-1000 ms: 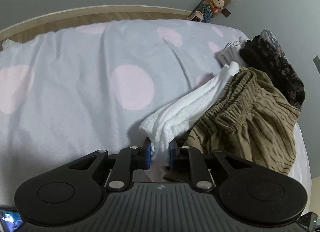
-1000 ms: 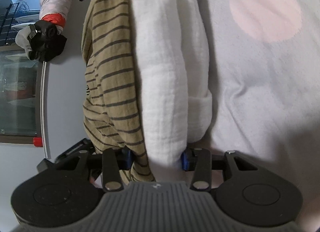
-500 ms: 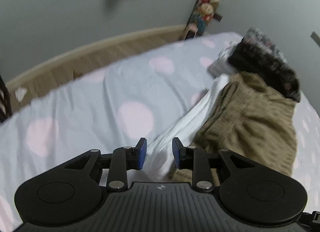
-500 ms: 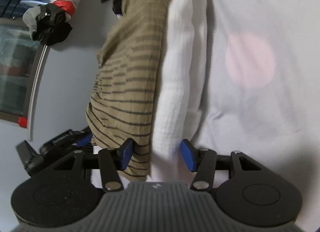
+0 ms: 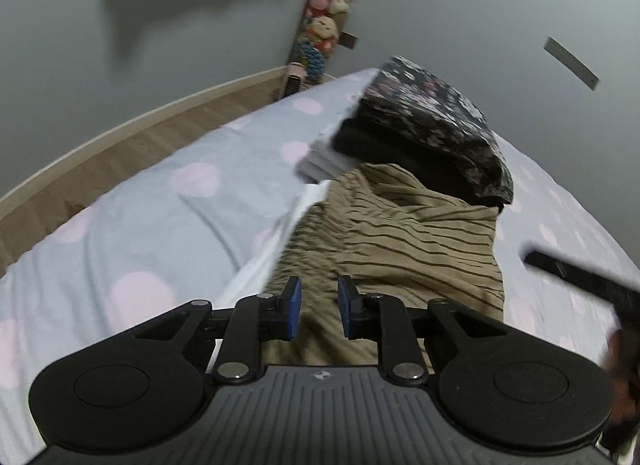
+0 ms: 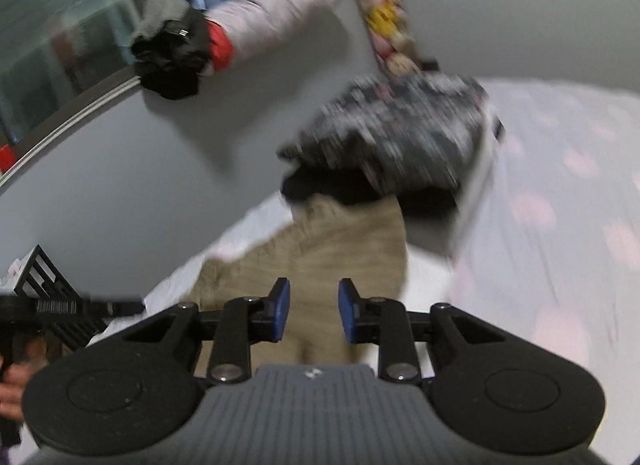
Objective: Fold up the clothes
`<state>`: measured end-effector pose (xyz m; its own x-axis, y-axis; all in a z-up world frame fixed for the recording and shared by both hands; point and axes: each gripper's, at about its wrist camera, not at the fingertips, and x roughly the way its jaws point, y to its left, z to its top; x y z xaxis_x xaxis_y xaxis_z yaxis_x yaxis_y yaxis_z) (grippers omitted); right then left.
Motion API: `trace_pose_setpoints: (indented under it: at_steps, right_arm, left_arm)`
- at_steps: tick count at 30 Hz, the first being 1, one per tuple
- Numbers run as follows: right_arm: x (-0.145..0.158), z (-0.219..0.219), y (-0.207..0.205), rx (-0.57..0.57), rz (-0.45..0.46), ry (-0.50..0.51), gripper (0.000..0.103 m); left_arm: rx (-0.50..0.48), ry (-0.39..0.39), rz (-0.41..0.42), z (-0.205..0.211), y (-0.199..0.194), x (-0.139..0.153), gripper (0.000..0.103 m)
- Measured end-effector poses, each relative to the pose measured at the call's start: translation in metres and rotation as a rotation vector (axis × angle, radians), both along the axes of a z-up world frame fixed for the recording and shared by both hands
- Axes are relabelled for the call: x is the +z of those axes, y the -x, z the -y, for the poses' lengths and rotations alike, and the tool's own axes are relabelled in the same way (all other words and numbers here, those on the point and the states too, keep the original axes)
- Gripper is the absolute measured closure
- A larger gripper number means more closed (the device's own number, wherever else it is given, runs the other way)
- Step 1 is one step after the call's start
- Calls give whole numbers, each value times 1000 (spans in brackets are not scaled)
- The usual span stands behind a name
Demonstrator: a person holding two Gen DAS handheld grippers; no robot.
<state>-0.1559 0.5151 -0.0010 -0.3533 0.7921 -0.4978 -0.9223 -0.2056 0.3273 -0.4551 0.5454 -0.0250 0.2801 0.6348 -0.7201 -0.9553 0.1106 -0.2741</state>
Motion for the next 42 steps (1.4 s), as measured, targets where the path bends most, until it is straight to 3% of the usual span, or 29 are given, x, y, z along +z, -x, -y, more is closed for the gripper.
trace_pose_setpoints:
  at_steps: [5,9,11,14,17,21,25,31,42]
  right_arm:
    - [-12,-66,21,64,45,-20,74]
    - [-41,-105,21,61,84,23,74]
    - [-60,-120,8,28,61,73,73]
    - [-88,-133,-14,-13,0,152,74]
    - [-109,-133,-30,-60,-6,194,72]
    - [-121,-131,-50,-112,-40,235,71]
    - [-106,-124,-58,-134,19,202,71]
    - [-58,-88,-66,-133,92,96,70]
    - [26,40,-25,-13,147,-39,66]
  left_arm:
    - [-41,24,-7,-18,-15,-18,82]
    - [-57,45,-9,-25,-15,-35,83]
    - [-69,47,-7,-27,-15,-40,83]
    - [-84,59,5,-30,-15,-45,86]
    - [-91,71,3,-31,-16,-50,90]
    - [-89,68,-10,-28,-17,-49,92]
    - [-72,56,-23,-24,-18,-41,92]
    - [-26,10,-59,-4,-14,-9,90]
    - [16,-100,-210,73,-31,63,73]
